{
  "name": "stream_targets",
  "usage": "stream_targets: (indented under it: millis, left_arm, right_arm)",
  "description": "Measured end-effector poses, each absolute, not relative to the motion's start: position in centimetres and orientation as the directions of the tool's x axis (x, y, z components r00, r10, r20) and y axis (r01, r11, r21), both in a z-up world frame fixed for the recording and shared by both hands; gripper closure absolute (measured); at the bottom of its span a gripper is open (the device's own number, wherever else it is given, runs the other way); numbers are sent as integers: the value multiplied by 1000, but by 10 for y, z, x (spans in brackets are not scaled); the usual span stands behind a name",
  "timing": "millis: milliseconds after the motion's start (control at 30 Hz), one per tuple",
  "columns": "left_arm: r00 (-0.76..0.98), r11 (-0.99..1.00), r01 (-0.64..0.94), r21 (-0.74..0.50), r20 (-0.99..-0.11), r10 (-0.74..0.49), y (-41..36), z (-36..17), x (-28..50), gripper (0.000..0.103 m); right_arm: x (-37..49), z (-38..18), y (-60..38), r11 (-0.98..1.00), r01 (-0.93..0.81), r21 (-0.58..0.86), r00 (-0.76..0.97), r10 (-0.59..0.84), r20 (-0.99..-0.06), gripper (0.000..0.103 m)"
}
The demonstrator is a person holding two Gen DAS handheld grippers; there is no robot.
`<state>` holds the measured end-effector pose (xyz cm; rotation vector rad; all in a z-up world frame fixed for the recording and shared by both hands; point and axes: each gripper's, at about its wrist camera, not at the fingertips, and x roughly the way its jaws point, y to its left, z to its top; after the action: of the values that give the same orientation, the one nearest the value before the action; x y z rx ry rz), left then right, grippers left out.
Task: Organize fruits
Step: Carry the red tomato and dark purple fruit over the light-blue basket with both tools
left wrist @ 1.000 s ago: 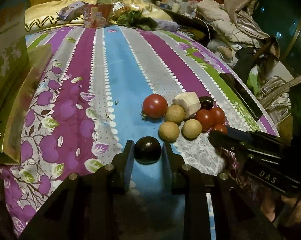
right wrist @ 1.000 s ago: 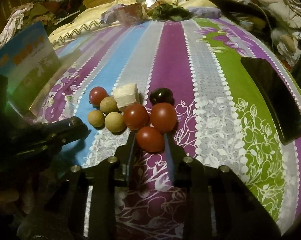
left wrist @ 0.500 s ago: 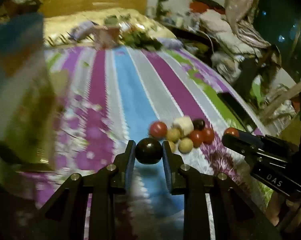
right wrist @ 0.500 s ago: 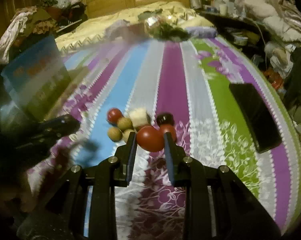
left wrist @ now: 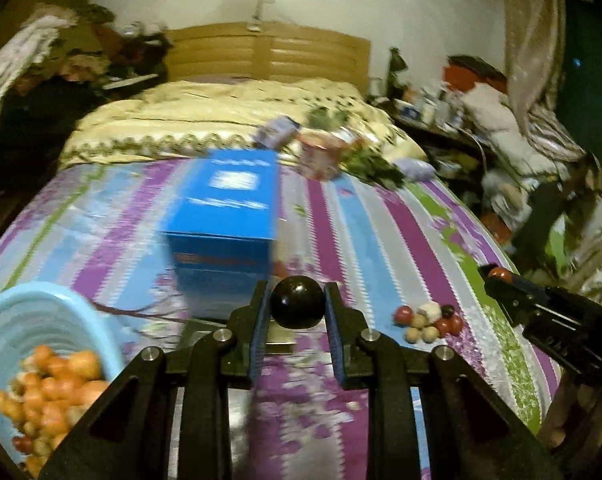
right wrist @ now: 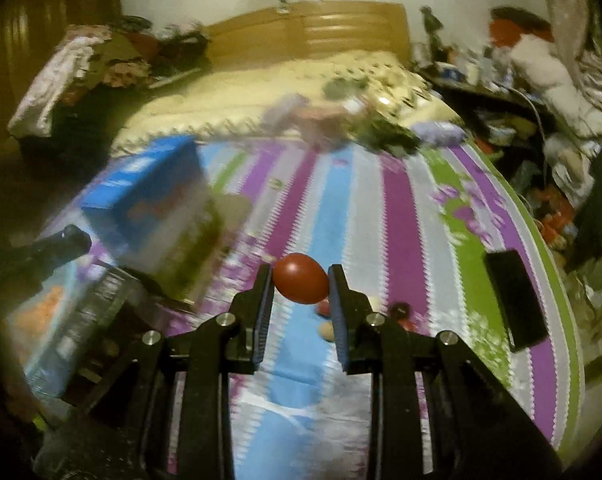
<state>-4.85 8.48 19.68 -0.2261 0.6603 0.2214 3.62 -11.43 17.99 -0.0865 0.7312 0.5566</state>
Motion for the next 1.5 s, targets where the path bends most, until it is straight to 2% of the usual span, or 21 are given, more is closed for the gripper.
stream_targets:
  millis: [433,700,1100,1500]
  left_arm:
    - [747,861,-490,-136,-575,335,192,239,-161,77]
    - [695,779,-610,-145,-572,437,254,242,-229,77]
    - [643,708,-682,-182,-610,463,304,217,-280,77]
    - [609,687,-699,-199,-669,426,324,187,-283,77]
  right_arm:
    - [-27,220,0,711,-694,110,512,596,-619,75]
    - [-61,226,61,625,-774,107,438,649,-622,75]
    - [-94,220,119,548,-831,97,357,658,-663,75]
    - [-100,201,148,515,-850,108,287,627,-724,75]
